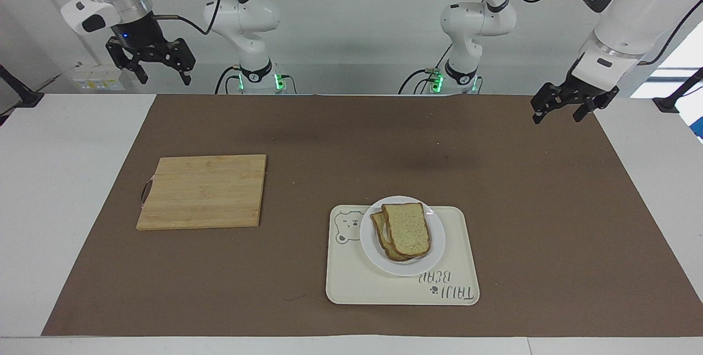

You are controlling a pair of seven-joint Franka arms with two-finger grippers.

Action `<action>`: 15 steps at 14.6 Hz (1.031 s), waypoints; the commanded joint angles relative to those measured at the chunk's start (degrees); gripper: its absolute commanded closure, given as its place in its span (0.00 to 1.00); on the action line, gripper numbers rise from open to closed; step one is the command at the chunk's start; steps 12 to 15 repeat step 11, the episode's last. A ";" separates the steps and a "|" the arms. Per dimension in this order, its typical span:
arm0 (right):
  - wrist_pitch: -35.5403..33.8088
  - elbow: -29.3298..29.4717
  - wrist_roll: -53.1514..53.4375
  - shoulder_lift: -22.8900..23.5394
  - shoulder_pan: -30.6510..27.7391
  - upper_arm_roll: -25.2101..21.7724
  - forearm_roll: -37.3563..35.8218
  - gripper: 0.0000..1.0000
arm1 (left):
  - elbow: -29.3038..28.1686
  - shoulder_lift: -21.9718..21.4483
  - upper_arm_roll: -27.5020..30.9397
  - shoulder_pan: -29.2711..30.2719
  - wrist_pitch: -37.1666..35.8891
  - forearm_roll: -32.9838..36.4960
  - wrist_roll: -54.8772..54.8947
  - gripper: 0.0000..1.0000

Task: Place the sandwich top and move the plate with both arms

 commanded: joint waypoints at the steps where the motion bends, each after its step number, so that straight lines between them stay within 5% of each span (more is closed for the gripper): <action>1: 0.61 -0.14 0.26 -0.14 -0.57 0.41 0.37 0.00 | -3.12 -2.25 0.15 0.69 0.42 0.77 0.97 0.00; 15: 0.61 -0.14 0.26 -0.14 -0.57 0.41 0.37 0.00 | -3.30 -2.33 0.06 1.40 -0.10 -0.64 0.00 0.00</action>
